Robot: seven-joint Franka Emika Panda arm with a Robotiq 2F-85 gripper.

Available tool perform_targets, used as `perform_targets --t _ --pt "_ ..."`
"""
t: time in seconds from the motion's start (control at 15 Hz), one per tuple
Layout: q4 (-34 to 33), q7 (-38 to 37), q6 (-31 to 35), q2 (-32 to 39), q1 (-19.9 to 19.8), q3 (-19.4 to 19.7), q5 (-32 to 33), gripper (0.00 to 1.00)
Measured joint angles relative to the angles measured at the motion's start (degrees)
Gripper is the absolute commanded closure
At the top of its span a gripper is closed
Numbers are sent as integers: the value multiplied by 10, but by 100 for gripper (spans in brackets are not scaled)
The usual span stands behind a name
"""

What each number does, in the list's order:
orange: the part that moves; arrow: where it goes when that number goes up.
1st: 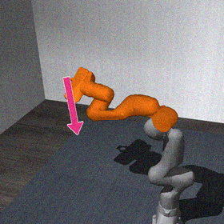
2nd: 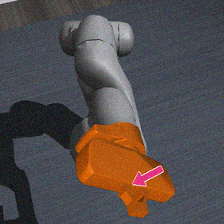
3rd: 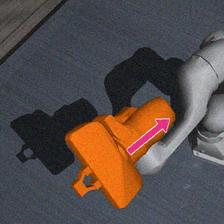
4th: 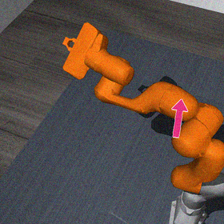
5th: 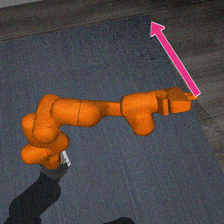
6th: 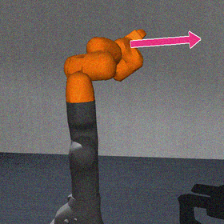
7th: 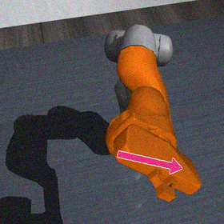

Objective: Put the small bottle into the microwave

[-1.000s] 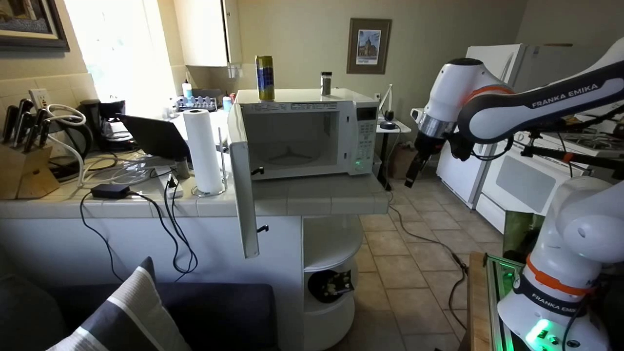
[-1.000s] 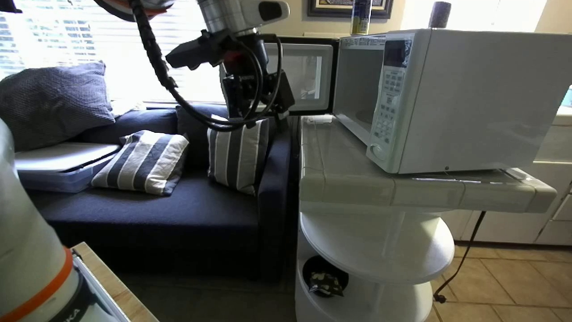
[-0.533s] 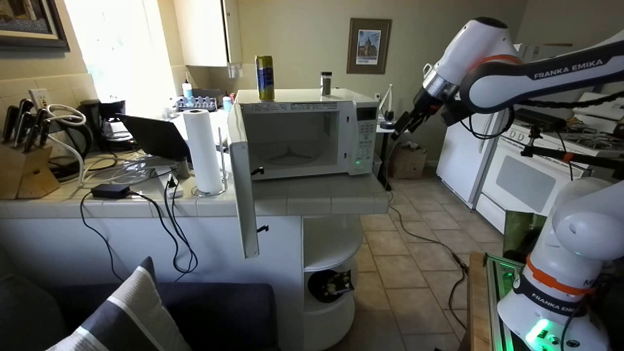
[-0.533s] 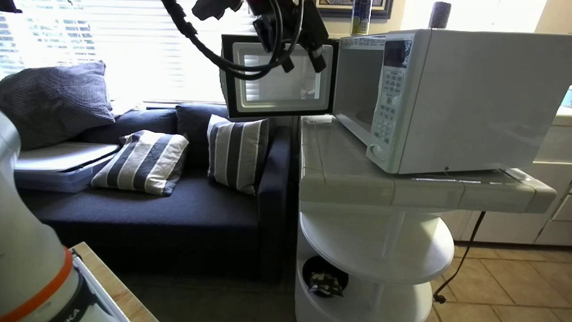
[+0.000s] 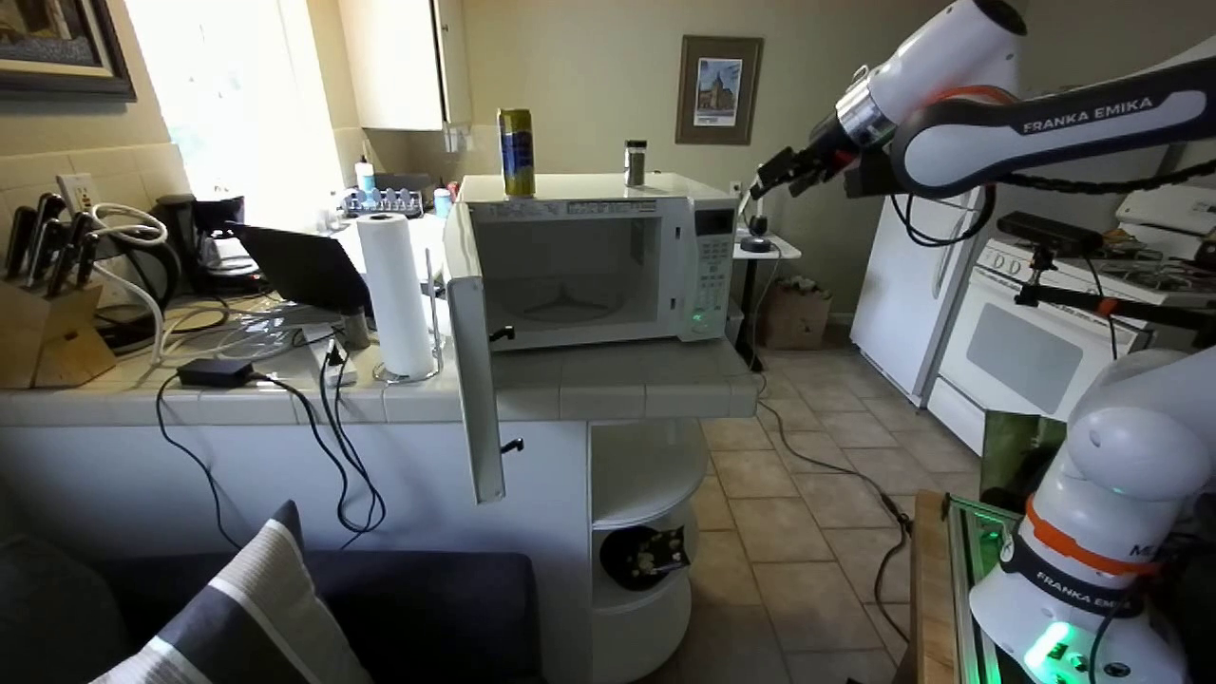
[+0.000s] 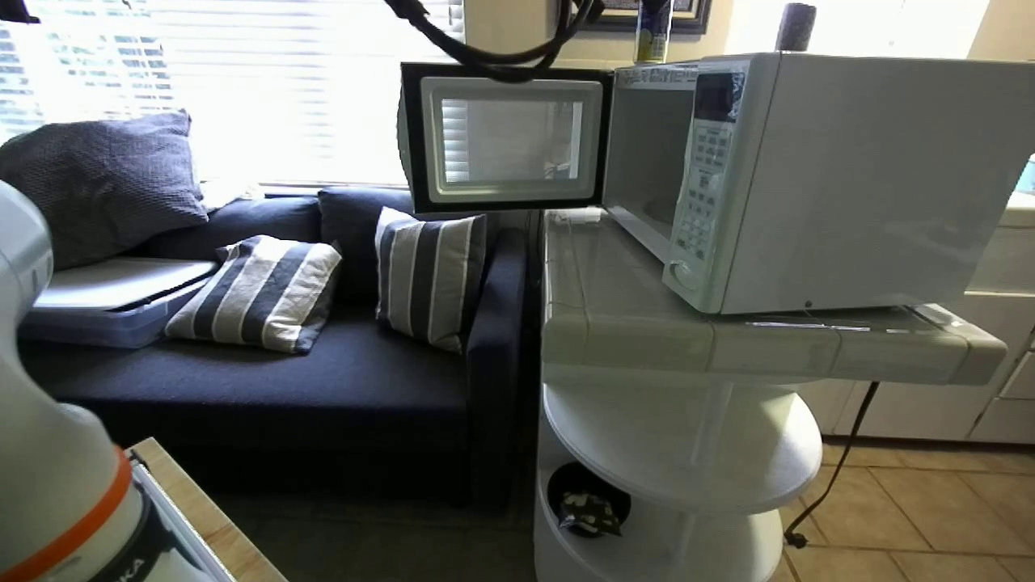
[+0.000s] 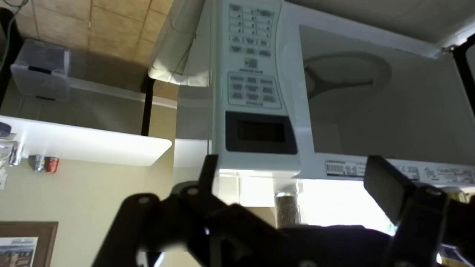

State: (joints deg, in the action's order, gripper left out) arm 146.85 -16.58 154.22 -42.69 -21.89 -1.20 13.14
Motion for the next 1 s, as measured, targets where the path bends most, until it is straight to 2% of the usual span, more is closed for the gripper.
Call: perform_targets --t 0.4,0.67,1.0 --pt "-91 -73 18 76 -57 -56 3 0" --pt "-145 -160 20 115 -135 -119 48 0" --pt "-150 -165 20 119 -143 -124 51 0"
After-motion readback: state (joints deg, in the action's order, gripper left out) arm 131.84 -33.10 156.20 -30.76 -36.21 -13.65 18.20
